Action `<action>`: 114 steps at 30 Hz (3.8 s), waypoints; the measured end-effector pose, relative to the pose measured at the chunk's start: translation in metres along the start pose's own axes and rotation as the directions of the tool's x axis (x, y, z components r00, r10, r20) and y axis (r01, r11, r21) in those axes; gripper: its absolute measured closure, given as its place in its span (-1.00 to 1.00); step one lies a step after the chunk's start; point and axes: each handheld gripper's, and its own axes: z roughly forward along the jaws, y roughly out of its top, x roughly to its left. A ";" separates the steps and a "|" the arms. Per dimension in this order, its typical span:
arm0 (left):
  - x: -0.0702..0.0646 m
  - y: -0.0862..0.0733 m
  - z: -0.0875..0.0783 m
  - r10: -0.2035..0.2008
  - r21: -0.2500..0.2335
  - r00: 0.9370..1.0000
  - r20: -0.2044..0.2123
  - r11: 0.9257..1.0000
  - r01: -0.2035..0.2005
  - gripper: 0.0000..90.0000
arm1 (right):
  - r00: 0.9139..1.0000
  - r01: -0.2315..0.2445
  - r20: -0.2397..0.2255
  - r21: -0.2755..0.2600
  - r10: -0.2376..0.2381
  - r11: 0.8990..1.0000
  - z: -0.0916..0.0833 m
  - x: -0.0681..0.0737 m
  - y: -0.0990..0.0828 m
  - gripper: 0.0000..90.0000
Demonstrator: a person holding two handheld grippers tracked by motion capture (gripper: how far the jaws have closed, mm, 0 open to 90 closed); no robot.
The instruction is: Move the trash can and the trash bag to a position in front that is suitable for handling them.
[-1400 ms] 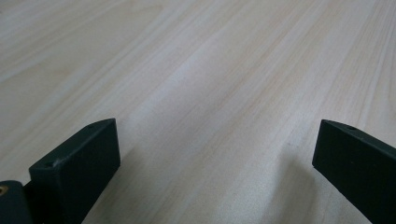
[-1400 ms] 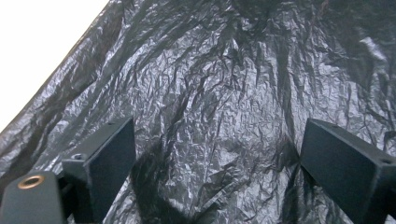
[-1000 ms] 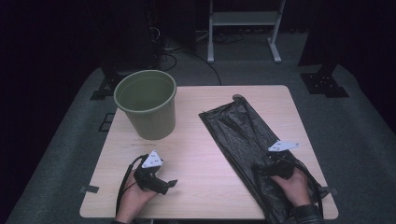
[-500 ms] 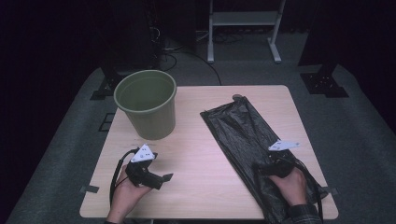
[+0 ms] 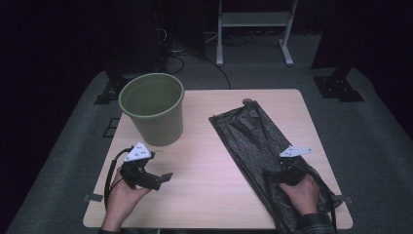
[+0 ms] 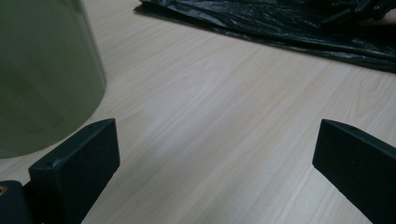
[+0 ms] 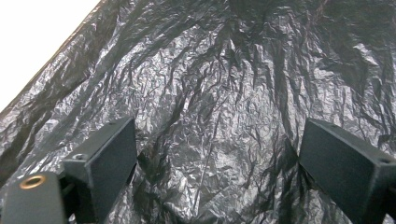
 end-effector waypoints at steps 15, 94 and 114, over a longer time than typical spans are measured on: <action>0.019 0.035 -0.040 -0.014 -0.047 1.000 -0.024 0.999 0.013 -1.00 | 1.000 0.006 -0.005 0.001 -0.006 1.000 0.000 0.000 0.001 -0.77; 0.184 0.087 -0.015 -0.177 0.012 0.953 -0.245 0.983 0.185 -1.00 | 1.000 0.012 -0.011 -0.001 -0.012 1.000 0.001 0.000 0.001 -0.77; 0.152 0.081 -0.013 -0.159 0.044 0.963 -0.218 0.984 0.172 -1.00 | 1.000 0.011 -0.011 -0.001 -0.011 1.000 0.001 0.000 0.001 -0.77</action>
